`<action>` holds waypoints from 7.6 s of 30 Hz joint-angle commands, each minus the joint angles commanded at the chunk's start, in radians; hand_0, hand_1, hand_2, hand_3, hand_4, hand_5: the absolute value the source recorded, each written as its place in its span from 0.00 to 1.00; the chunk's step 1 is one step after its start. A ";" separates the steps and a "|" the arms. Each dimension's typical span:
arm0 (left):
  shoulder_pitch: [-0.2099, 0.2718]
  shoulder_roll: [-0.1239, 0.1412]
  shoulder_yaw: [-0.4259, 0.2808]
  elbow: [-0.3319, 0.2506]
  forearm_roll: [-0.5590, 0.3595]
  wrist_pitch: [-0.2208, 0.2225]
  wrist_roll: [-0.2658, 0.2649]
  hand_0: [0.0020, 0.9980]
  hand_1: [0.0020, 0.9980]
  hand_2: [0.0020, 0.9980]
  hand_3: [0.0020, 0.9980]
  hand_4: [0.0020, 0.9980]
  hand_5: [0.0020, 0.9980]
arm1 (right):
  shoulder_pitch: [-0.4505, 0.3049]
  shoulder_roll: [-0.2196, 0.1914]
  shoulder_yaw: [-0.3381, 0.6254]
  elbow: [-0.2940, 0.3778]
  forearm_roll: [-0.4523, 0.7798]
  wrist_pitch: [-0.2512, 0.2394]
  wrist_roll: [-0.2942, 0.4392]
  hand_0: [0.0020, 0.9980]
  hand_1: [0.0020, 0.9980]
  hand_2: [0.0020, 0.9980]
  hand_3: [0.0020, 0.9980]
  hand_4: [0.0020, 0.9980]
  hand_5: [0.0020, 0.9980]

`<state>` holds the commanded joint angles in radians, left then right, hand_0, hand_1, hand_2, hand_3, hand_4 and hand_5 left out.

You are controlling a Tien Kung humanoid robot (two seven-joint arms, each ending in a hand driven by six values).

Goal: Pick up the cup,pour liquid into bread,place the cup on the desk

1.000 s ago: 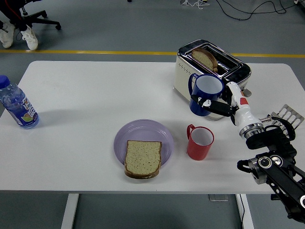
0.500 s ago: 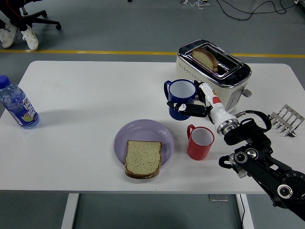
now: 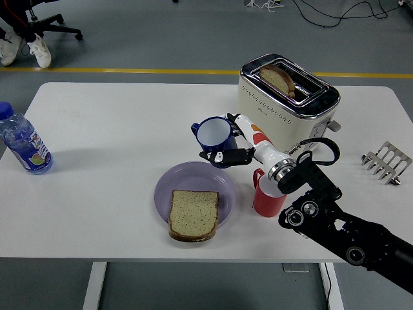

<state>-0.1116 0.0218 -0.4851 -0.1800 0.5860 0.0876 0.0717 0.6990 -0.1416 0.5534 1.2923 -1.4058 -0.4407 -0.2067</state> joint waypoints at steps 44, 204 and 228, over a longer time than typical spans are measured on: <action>-0.003 -0.001 0.009 0.000 -0.023 -0.001 -0.001 0.63 0.58 0.62 0.56 0.37 0.99 | 0.272 -0.002 -0.291 -0.165 -0.766 0.099 -0.069 0.32 0.17 0.37 0.50 0.80 0.00; -0.001 -0.005 0.033 0.000 -0.017 0.000 -0.004 0.62 0.57 0.61 0.56 0.37 1.00 | -0.607 -0.020 0.663 -0.218 0.168 0.025 0.463 0.43 0.25 0.42 0.52 0.71 0.00; 0.000 -0.005 0.037 0.000 -0.018 0.000 -0.003 0.62 0.57 0.61 0.56 0.37 1.00 | -0.603 -0.017 0.676 -0.247 0.021 0.067 0.423 0.49 0.42 0.55 0.63 0.89 0.00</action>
<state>-0.1114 0.0163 -0.4481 -0.1800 0.5684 0.0874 0.0685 0.0958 -0.1585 1.2292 1.0452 -1.3850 -0.3740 0.2159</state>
